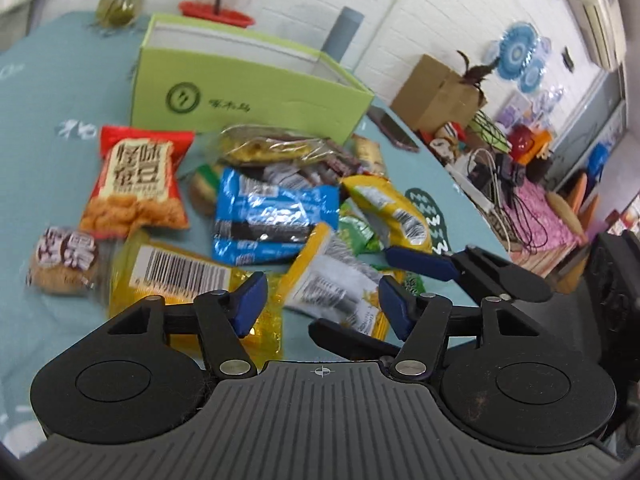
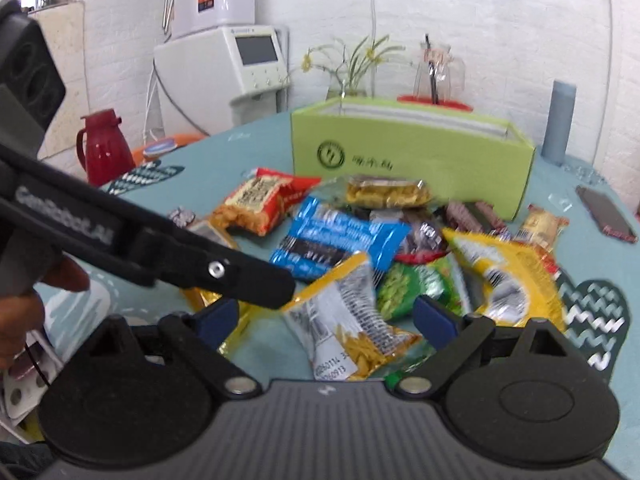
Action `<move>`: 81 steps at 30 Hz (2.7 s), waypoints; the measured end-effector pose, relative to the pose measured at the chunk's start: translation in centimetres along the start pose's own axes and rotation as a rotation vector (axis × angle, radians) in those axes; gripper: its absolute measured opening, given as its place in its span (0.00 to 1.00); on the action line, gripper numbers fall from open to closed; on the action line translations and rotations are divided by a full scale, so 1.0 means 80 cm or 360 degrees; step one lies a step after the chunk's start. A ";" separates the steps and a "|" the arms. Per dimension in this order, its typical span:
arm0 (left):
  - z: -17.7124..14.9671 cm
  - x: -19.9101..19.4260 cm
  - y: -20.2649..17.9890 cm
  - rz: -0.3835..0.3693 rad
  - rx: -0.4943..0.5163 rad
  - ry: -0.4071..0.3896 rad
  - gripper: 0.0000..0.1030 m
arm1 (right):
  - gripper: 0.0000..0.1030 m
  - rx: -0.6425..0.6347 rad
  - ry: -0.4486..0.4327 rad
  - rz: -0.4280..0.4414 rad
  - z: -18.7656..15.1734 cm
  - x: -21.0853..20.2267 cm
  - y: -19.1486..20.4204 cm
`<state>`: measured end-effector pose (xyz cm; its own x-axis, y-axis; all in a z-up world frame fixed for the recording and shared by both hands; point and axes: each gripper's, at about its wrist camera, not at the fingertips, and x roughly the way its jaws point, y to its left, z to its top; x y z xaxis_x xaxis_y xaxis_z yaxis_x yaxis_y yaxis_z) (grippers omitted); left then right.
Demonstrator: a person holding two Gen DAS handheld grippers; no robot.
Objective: Organize snacks
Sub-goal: 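Move the open left gripper back over the snack pile, then close the left gripper on the white-and-yellow snack bag, then carry the white-and-yellow bag into the green box and open the left gripper, then return the left gripper to the pile and grasp the clear yellow bag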
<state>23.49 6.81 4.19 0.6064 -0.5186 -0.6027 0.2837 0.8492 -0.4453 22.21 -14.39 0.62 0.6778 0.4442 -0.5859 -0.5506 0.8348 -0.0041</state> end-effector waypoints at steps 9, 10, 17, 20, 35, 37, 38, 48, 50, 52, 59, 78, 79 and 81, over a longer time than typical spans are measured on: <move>-0.006 -0.006 -0.011 -0.0098 0.0032 0.0013 0.46 | 0.91 0.0035 0.0019 -0.0011 -0.015 -0.018 0.021; -0.007 -0.006 -0.016 -0.0144 0.0048 0.0024 0.46 | 0.91 0.0043 0.0024 -0.0015 -0.016 -0.018 0.020; -0.016 0.026 -0.006 -0.0065 0.0036 0.0123 0.38 | 0.91 0.0068 0.0086 0.0050 -0.030 -0.010 0.019; -0.005 0.023 0.013 0.0061 0.0001 0.0071 0.34 | 0.91 0.0093 0.0078 0.0052 -0.030 -0.011 0.015; -0.015 0.051 -0.015 -0.0061 0.0137 0.0172 0.26 | 0.75 0.0064 0.0076 0.0016 -0.031 0.000 0.017; -0.016 0.048 -0.015 -0.0052 0.0151 0.0170 0.23 | 0.70 0.0088 0.0081 0.0067 -0.026 0.000 0.019; -0.015 0.045 -0.016 -0.0044 0.0159 0.0166 0.19 | 0.70 0.0097 0.0077 0.0094 -0.022 0.000 0.020; 0.115 0.023 -0.027 -0.0043 0.0232 -0.0116 0.17 | 0.70 -0.0138 -0.0210 0.0023 0.100 0.014 -0.009; 0.159 0.043 -0.028 -0.0030 0.0258 -0.0148 0.17 | 0.70 -0.0143 -0.0228 -0.0006 0.134 0.036 -0.036; 0.199 0.071 -0.027 -0.0008 0.0273 -0.0159 0.17 | 0.70 -0.0118 -0.0220 -0.0022 0.165 0.062 -0.064; 0.300 0.188 -0.001 0.0083 0.0257 -0.0081 0.18 | 0.69 -0.0034 -0.0092 -0.0028 0.226 0.166 -0.147; 0.217 0.045 -0.015 0.0173 0.0393 -0.0402 0.75 | 0.91 0.0039 -0.0277 0.0085 0.161 0.040 -0.083; 0.203 0.031 -0.013 0.0196 0.0396 -0.0425 0.76 | 0.91 0.0037 -0.0261 0.0101 0.150 0.033 -0.070; 0.169 0.003 -0.005 0.0267 0.0385 -0.0466 0.77 | 0.91 0.0028 -0.0226 0.0130 0.126 0.020 -0.041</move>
<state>33.53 7.69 13.20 0.8349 -0.3507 -0.4241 0.3083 0.9364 -0.1675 30.02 -13.15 7.83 0.6940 0.5513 -0.4631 -0.5989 0.7990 0.0535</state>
